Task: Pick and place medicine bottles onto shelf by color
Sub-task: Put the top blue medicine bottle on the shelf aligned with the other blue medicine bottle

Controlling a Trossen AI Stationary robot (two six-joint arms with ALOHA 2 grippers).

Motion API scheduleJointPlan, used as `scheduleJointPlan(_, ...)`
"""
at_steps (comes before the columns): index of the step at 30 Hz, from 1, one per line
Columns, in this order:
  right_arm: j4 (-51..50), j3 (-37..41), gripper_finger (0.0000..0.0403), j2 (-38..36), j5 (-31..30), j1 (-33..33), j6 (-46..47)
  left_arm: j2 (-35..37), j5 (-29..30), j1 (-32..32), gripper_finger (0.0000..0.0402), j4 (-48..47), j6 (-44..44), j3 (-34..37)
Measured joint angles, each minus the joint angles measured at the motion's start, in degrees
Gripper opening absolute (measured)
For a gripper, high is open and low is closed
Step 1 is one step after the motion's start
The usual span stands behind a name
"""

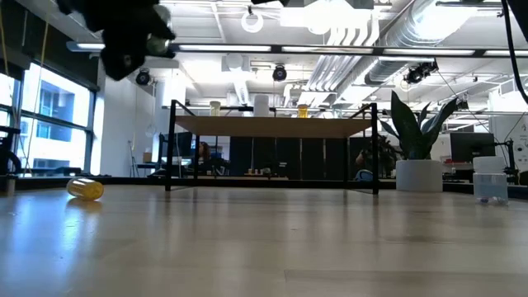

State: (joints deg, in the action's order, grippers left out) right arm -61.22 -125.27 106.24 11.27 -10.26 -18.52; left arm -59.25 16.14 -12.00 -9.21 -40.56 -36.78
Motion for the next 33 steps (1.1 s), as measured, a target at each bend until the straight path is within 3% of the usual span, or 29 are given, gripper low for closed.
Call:
scheduleJointPlan(5, 1.70, 0.00, 0.0167, 0.00, 0.17, 0.00, 1.81, -1.06, -6.62, 5.79, 0.0097, -0.86, 6.73, -4.05)
scheduleJointPlan(12, 5.47, 0.00, 0.0167, 0.00, 0.25, 0.00, 10.91, -1.36, -11.41, 13.76, 0.0097, -11.05, 16.62, -11.03)
scheduleJointPlan(19, 10.90, 0.00, 0.0167, 0.00, 1.88, -0.11, 18.64, -1.82, -12.94, 20.73, 0.0097, -20.88, 27.73, -17.30)
scheduleJointPlan(26, 18.55, 0.52, 0.0167, 0.57, 4.69, -0.11, 18.24, -1.76, -12.96, 24.27, 0.0097, -24.21, 34.73, -19.04)
scheduleJointPlan(33, 17.74, 0.52, 0.0167, 4.25, 5.76, 0.24, 13.48, -3.62, -12.26, 25.54, 0.0097, -26.52, 39.40, -18.99)
